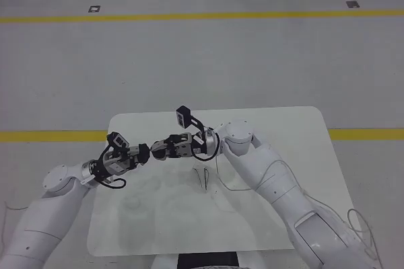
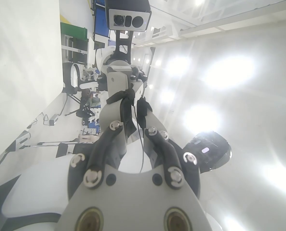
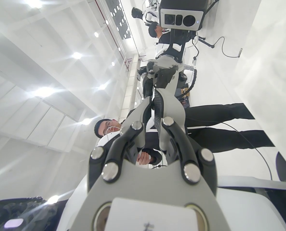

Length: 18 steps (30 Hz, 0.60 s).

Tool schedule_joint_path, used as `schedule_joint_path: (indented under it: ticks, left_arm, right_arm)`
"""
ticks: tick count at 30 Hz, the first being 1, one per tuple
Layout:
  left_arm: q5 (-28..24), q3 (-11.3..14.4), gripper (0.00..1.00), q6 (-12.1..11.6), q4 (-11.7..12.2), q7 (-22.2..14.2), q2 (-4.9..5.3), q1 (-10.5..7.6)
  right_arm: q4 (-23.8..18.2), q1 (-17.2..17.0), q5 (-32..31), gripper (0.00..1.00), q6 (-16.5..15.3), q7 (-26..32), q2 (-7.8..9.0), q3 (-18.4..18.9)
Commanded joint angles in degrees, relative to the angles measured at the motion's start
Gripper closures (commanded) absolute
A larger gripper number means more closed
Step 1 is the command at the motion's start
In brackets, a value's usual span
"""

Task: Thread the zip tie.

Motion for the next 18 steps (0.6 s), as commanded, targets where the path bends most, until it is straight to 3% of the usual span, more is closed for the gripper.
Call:
schedule_joint_path:
  ticks: [1,5,10,11,12,18]
  left_arm:
    - [0.0,0.0,0.93,0.0,0.1,0.0,-0.04,-0.06]
    - [0.0,-0.1,1.0,0.2,0.3,-0.1,-0.14,-0.15]
    - [0.2,-0.1,1.0,0.1,0.7,-0.5,-0.23,-0.35]
    - [0.0,-0.2,1.0,0.1,0.8,-0.6,-0.25,-0.39]
    - [-0.1,-0.3,1.0,0.2,0.8,-0.7,-0.27,-0.41]
    - [-0.4,-1.0,1.0,0.0,1.0,-1.3,-0.31,-0.48]
  right_arm:
    - [0.1,0.1,0.1,1.0,-0.1,0.1,-0.01,-0.1]
    - [0.5,0.4,0.4,1.0,-0.1,0.3,-0.03,-0.5]
    - [0.8,0.7,0.6,1.0,-0.3,0.5,-0.03,-0.8]
    - [0.9,0.7,0.6,0.6,-0.4,0.5,-0.03,-0.8]
    - [0.9,0.7,0.8,0.0,-0.7,0.4,-0.02,-0.8]
    - [0.6,0.2,0.6,0.0,-1.4,-1.1,0.49,0.5]
